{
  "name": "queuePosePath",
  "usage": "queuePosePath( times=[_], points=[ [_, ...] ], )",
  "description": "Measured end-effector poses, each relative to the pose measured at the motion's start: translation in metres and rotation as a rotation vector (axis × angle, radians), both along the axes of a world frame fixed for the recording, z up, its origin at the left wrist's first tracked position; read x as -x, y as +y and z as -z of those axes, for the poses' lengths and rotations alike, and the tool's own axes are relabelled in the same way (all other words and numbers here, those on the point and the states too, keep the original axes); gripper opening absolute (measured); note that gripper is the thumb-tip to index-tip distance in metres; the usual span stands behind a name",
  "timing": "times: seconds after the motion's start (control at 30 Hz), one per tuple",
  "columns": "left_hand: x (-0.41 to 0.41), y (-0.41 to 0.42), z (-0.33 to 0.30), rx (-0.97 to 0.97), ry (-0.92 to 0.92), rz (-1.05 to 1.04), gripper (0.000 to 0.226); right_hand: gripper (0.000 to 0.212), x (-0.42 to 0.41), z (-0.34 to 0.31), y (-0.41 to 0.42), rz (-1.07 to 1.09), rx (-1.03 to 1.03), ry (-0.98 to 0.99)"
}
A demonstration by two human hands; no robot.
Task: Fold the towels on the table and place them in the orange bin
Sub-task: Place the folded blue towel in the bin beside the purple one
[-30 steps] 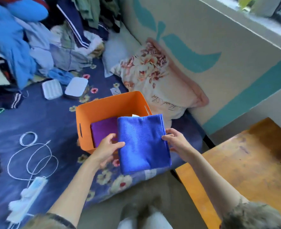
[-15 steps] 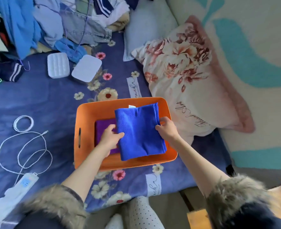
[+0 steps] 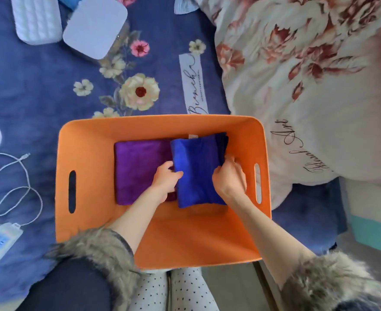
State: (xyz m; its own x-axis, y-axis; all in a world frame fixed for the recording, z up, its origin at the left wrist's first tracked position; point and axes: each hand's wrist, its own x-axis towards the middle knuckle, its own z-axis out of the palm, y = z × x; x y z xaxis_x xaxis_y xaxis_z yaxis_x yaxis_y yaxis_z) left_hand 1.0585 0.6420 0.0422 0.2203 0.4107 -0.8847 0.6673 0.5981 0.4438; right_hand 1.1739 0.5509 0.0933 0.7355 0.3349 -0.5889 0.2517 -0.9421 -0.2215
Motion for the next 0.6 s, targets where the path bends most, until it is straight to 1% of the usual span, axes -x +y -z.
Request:
queuePosePath(
  times=[0.07,0.17,0.23,0.33,0.43,0.47,0.53,0.6],
  points=[
    [-0.003,0.000,0.008,-0.006,-0.001,0.046,0.034,0.037,0.001,0.006,0.003,0.007,0.020,-0.012],
    [-0.008,-0.002,0.015,-0.024,0.000,0.124,0.045,0.038,0.003,0.014,0.000,0.034,0.090,0.008],
    [-0.011,-0.004,0.018,-0.044,0.006,0.153,0.050,0.038,0.005,0.021,-0.003,0.001,0.126,-0.004],
    [-0.009,-0.005,0.019,-0.099,0.027,0.149,0.046,0.034,0.005,0.029,-0.005,-0.057,0.134,-0.048],
    [-0.001,-0.002,0.023,-0.143,0.041,0.098,0.041,0.032,0.002,0.032,-0.001,-0.077,0.125,-0.041],
    [0.001,-0.001,0.023,-0.157,0.041,0.088,0.041,0.033,0.000,0.033,0.000,-0.075,0.113,-0.023],
    [0.002,0.000,0.024,-0.213,0.034,0.114,0.042,0.038,-0.003,0.032,-0.002,-0.033,0.017,0.070],
    [0.002,-0.001,0.023,-0.349,0.032,0.203,0.046,0.048,-0.002,0.029,-0.007,-0.084,-0.066,0.118]
  ],
)
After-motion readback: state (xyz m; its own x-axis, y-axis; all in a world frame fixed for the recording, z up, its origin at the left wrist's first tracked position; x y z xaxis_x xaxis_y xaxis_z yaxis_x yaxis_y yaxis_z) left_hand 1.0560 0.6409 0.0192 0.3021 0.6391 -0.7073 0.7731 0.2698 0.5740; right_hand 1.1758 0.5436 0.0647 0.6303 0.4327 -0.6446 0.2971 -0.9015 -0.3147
